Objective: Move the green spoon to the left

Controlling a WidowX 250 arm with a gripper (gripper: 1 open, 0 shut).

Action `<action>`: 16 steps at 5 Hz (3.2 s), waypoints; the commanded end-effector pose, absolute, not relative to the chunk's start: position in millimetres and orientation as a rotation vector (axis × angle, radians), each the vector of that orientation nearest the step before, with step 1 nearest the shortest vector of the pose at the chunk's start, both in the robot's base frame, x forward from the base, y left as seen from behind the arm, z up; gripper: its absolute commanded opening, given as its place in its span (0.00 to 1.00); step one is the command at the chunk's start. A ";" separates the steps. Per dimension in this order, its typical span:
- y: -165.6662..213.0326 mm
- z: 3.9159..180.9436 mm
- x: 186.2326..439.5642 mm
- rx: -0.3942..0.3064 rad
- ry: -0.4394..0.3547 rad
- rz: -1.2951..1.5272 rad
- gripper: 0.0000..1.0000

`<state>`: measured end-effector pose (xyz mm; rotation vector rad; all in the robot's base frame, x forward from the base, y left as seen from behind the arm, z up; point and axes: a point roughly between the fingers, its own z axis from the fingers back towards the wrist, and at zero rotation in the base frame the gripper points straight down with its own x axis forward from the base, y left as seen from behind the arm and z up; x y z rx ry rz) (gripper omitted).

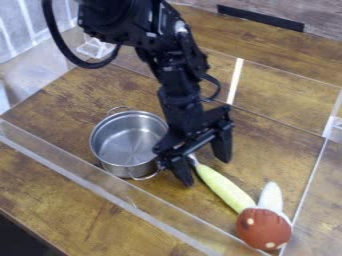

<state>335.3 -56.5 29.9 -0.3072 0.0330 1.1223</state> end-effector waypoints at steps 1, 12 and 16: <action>-61.1 53.7 344.7 -0.348 -0.039 1.118 1.00; -141.7 38.0 332.4 -0.178 -0.121 1.376 1.00; -133.3 43.0 339.0 -0.101 -0.139 1.345 0.00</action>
